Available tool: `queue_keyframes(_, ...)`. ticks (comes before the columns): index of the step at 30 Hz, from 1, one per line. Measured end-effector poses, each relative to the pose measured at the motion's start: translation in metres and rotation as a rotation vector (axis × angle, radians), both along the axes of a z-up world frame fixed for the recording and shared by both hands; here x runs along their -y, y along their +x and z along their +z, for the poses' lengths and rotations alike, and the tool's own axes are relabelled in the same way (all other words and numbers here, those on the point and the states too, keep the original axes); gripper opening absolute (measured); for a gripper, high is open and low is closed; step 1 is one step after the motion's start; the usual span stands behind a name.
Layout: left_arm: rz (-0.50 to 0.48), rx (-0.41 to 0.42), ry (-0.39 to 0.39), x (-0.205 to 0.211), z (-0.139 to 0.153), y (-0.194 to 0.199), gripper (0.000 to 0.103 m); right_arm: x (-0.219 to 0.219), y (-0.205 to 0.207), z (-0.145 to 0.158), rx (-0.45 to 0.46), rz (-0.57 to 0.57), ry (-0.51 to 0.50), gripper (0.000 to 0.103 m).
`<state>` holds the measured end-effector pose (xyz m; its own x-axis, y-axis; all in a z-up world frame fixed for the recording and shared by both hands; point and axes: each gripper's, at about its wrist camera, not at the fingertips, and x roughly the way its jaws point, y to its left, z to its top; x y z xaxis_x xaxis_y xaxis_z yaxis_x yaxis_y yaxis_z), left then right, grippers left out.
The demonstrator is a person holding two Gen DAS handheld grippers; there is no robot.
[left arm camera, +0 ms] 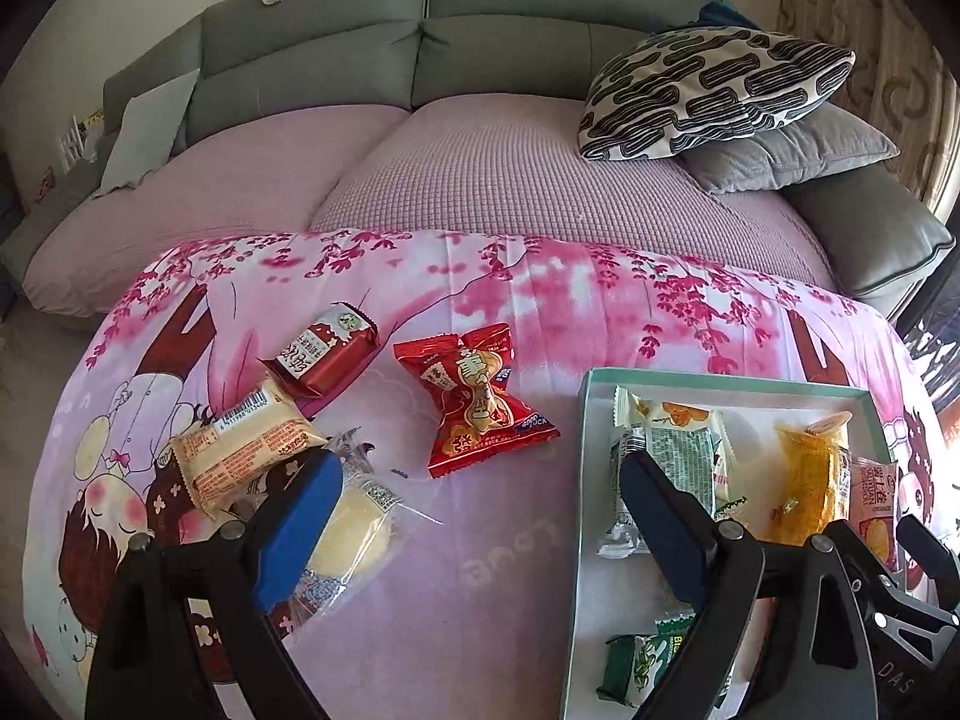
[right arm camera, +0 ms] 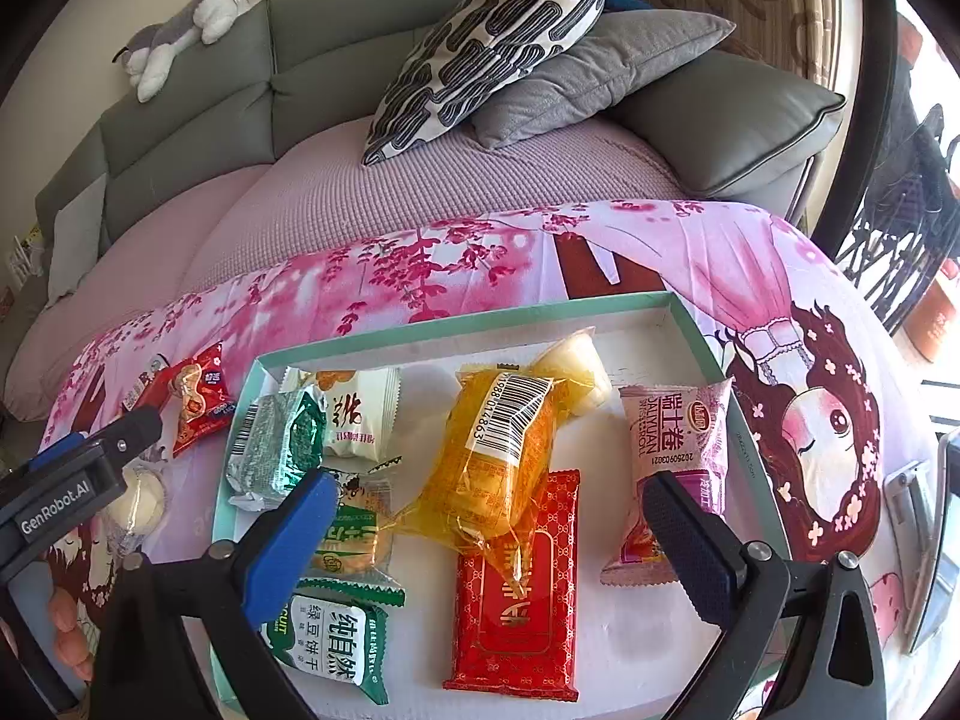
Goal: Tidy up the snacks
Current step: 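Move both open tools to the snack pile, left toward cream bread, right toward clear bun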
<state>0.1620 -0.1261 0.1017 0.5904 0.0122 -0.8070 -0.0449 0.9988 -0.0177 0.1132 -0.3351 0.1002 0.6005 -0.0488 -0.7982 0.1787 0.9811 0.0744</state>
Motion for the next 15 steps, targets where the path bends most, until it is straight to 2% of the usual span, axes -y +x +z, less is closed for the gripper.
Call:
queue_keyframes(3,0.004,-0.011,-0.005,-0.007,0.001,-0.003,0.094,-0.005,-0.001,0.003,0.02,0.014,-0.001,0.103)
queue_keyframes(8,0.029,-0.039,0.031,-0.029,0.001,-0.008,0.094,-0.023,0.003,0.0,0.01,0.065,0.065,0.103)
queue_keyframes(15,0.196,-0.145,0.03,-0.098,-0.01,-0.011,0.094,-0.085,0.007,-0.005,-0.011,0.223,0.079,0.103)
